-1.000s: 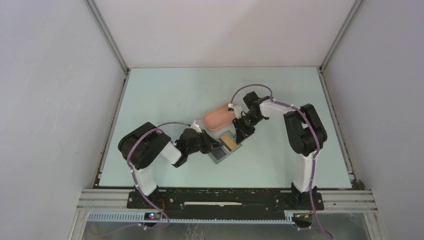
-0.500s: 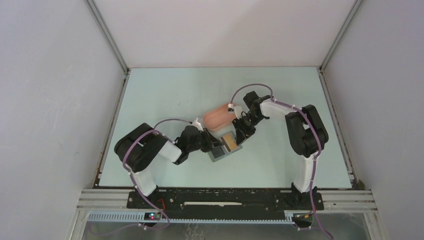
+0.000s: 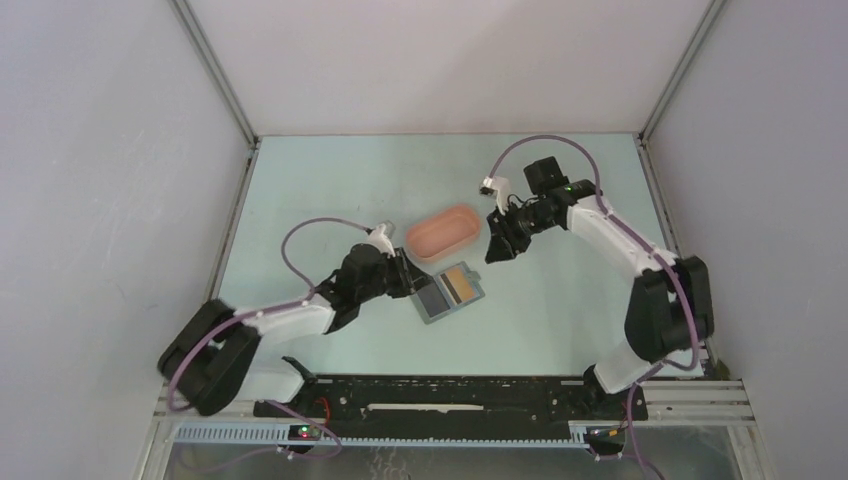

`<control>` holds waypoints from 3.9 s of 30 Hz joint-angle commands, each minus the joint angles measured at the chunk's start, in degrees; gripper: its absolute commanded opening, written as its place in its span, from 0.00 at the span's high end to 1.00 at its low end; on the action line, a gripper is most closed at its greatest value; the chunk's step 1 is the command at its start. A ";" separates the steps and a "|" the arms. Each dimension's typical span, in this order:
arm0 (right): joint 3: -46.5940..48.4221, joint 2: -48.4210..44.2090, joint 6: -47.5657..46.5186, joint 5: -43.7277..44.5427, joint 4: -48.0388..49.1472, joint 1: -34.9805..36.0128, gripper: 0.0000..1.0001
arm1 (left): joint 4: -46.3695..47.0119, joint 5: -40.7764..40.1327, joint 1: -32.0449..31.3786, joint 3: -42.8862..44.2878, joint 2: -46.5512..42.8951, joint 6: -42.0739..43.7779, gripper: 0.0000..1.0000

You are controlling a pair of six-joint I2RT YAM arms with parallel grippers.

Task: Put the credit cards into the card holder
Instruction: Close the card holder at the center of the board.

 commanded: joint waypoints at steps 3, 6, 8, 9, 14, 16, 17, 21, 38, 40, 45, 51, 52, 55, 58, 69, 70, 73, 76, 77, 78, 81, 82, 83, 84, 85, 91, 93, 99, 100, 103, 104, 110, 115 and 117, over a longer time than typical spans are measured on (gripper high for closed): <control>-2.34 -16.44 -5.44 -2.66 0.37 -1.16 0.61 | -15.97 -7.35 0.36 1.94 -18.36 14.45 0.62; -3.65 -22.68 -6.03 -2.75 0.81 -1.20 0.61 | -21.58 -10.95 0.68 2.70 -26.04 17.50 0.54; -4.74 -26.57 -6.42 -2.32 1.93 -1.32 0.60 | -23.52 -13.03 0.79 2.86 -29.72 18.41 0.51; -5.26 -28.29 -6.64 -2.29 2.34 -1.39 0.60 | -24.34 -13.75 0.82 2.82 -31.43 18.50 0.50; -6.88 -33.15 -8.06 -2.07 3.38 -1.60 0.55 | -27.07 -16.53 0.90 0.87 -39.20 16.79 0.37; -6.92 -33.52 -7.70 -1.77 3.44 -1.60 0.51 | -26.86 -17.76 0.97 -0.65 -42.12 15.33 0.26; -6.89 -33.56 -7.33 -1.76 3.44 -1.64 0.49 | -26.26 -18.41 0.98 -1.52 -43.39 14.55 0.21; -6.91 -33.36 -7.08 -1.19 3.52 -1.82 0.44 | -22.04 -20.84 1.16 -4.48 -46.60 12.66 0.00; -3.25 -30.03 -7.15 -2.98 -0.81 -9.22 0.34 | -26.01 -14.64 1.44 10.57 -28.87 25.80 0.00; -1.96 -28.95 -8.46 -1.79 -1.90 -9.31 0.32 | -26.96 -15.40 1.42 13.68 -26.22 27.57 0.00; 3.78 -24.37 -10.67 2.17 -7.49 -9.95 0.31 | -25.41 -17.57 1.78 20.66 -17.28 32.60 0.00; 7.79 -19.54 -12.74 1.62 -13.25 -15.74 0.30 | -26.85 -15.21 3.92 37.79 -0.98 37.47 0.00; 8.87 -18.85 -12.85 1.15 -14.56 -16.64 0.30 | -28.89 -15.03 4.19 40.98 1.60 37.89 0.00; 11.91 -17.18 -17.27 -0.30 -20.28 -17.74 0.31 | -34.57 -12.87 4.74 47.73 7.15 41.29 0.02; 12.26 -17.21 -22.35 -0.91 -22.85 -17.73 0.30 | -41.37 -9.54 6.30 52.76 10.75 44.79 0.07; 9.47 -17.92 -39.68 -11.07 -26.81 -16.21 0.28 | -52.16 -7.09 8.37 56.15 13.83 55.53 0.11; 9.09 -17.47 -40.60 -10.51 -27.00 -15.40 0.28 | -52.40 -7.43 8.36 56.32 14.55 55.71 0.11; 8.74 -15.37 -39.03 -9.59 -26.67 -13.42 0.29 | -53.22 -7.51 8.24 56.60 16.86 57.45 0.13; 6.85 -14.49 -38.16 -9.96 -24.73 -12.90 0.29 | -56.81 -8.58 8.10 58.99 19.58 58.86 0.13; 6.39 -14.23 -37.96 -9.95 -24.28 -12.86 0.29 | -57.72 -9.15 7.98 59.63 20.45 59.54 0.13; 6.33 -13.90 -37.89 -10.03 -23.95 -12.85 0.29 | -57.96 -9.92 7.74 60.08 21.18 60.16 0.13; 6.32 -12.99 -37.35 -10.12 -23.20 -12.87 0.30 | -58.11 -10.86 6.85 61.47 23.43 61.54 0.13; 6.30 -12.80 -36.70 -10.10 -22.78 -12.95 0.30 | -58.48 -11.01 6.53 62.35 24.68 61.91 0.13; 6.19 -12.48 -36.17 -10.09 -22.32 -13.02 0.31 | -59.06 -11.88 6.18 63.41 25.68 62.20 0.13; 6.17 -12.15 -35.71 -9.91 -22.09 -13.02 0.32 | -59.81 -12.83 5.90 64.50 26.76 62.59 0.14; 6.15 -11.74 -35.26 -9.79 -22.00 -13.10 0.34 | -60.48 -13.08 5.73 65.50 27.82 63.07 0.16; 5.00 -10.44 -31.48 -11.92 -20.64 -13.81 0.43 | -61.39 -12.27 5.34 68.51 31.93 63.78 0.23; 4.05 -10.74 -30.31 -11.67 -19.33 -13.82 0.44 | -61.36 -12.16 5.29 68.90 32.66 62.84 0.24; 2.84 -9.90 -22.24 -8.48 -14.25 -11.66 0.44 | -61.01 -9.16 7.31 68.74 28.26 54.23 0.25; 2.46 -9.85 -20.71 -7.08 -13.14 -9.67 0.44 | -60.25 -8.49 7.65 67.85 26.19 52.92 0.26; 0.28 -9.75 -16.82 -6.01 -9.02 -5.20 0.44 | -56.40 -7.23 8.10 63.72 18.89 49.37 0.26; -0.35 -9.61 -15.87 -5.82 -7.79 -3.80 0.44 | -55.09 -6.47 8.14 62.31 16.88 47.82 0.26; -0.33 -8.45 -10.12 -2.06 -4.86 2.54 0.44 | -45.58 0.02 10.67 50.44 4.85 29.72 0.25; -0.52 -7.64 -2.89 0.15 -2.67 5.18 0.42 | -42.10 0.23 12.49 39.56 -3.52 20.24 0.25; -0.58 -6.98 -1.37 0.39 -2.50 5.77 0.40 | -42.18 0.86 12.75 36.29 -5.45 15.93 0.26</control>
